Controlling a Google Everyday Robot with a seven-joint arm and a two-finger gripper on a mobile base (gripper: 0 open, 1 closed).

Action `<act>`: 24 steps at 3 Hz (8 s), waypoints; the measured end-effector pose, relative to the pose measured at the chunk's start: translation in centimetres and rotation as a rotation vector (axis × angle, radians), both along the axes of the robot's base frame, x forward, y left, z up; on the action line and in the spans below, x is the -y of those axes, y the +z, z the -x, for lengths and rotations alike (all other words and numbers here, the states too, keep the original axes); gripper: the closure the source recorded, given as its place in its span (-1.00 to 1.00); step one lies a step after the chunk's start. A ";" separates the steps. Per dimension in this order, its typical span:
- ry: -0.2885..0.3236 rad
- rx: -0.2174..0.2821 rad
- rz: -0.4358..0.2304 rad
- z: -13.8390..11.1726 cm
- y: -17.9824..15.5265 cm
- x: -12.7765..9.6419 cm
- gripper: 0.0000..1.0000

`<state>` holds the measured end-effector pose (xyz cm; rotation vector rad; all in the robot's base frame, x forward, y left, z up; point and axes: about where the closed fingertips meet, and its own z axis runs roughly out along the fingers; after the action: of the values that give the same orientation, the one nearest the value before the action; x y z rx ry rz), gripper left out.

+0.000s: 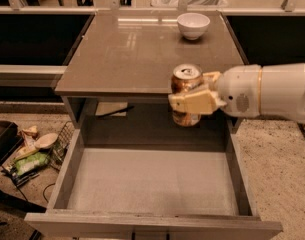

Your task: Place orange can into top drawer

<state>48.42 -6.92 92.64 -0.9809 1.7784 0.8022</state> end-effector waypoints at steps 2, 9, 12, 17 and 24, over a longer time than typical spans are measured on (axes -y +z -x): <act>-0.016 0.009 -0.049 0.4 -9.6 1.3 1.00; -0.034 -0.005 -0.118 -0.7 -25.5 -13.9 1.00; -0.025 -0.024 -0.146 -0.4 -26.4 -14.6 -0.28; 0.034 -0.073 -0.087 -3.2 -21.5 -14.1 -1.00; 0.212 -0.066 0.232 0.8 5.4 -9.2 0.28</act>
Offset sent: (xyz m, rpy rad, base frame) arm 0.0249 -0.0164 -0.1438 0.0900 -0.0392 0.0132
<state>47.59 2.30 98.04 -1.3266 1.8751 0.7768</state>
